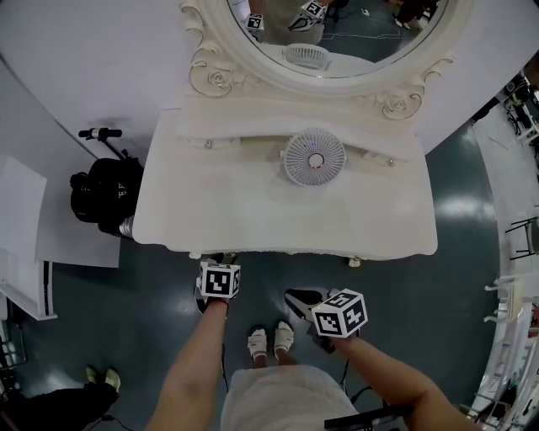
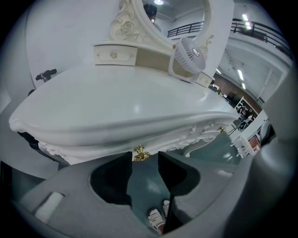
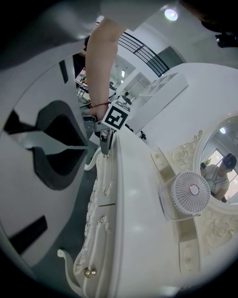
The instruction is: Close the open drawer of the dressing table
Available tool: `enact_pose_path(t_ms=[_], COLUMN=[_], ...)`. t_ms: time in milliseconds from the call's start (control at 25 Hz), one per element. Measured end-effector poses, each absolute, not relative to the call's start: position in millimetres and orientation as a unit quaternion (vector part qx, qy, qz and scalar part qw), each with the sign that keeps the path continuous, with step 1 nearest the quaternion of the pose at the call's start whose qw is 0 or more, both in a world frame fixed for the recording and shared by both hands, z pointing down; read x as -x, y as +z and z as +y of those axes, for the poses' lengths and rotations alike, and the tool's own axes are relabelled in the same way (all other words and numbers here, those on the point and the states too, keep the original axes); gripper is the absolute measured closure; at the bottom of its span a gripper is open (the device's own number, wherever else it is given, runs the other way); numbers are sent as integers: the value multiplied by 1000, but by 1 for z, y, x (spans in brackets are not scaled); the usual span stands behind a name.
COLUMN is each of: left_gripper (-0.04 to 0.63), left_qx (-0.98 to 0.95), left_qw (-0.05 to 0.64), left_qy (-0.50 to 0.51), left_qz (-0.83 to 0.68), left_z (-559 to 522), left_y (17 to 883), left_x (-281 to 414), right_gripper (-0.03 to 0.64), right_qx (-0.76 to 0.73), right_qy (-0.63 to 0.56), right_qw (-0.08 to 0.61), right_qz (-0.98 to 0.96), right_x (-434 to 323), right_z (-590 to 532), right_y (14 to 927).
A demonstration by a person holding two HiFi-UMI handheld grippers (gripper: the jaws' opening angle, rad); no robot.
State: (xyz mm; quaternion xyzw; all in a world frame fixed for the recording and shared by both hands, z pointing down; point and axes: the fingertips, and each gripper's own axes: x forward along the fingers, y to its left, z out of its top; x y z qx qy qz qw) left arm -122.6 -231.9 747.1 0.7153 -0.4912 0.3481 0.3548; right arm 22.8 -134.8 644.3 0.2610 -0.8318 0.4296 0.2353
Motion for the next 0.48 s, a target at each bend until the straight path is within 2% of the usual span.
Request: enact_pose_path(t_ms=[480], left_gripper=[434], left_qx=[-737], left_qw=[339], left_qy=[309], left_qz=[-496], left_z=[-217], left_y=[705], left_x=[107], right_gripper=[598], right_qx=[-275], right_qy=[423], right_qw=[218], right_qz=[-835], right_x=[-34], right_z=[-133], right_y=[624])
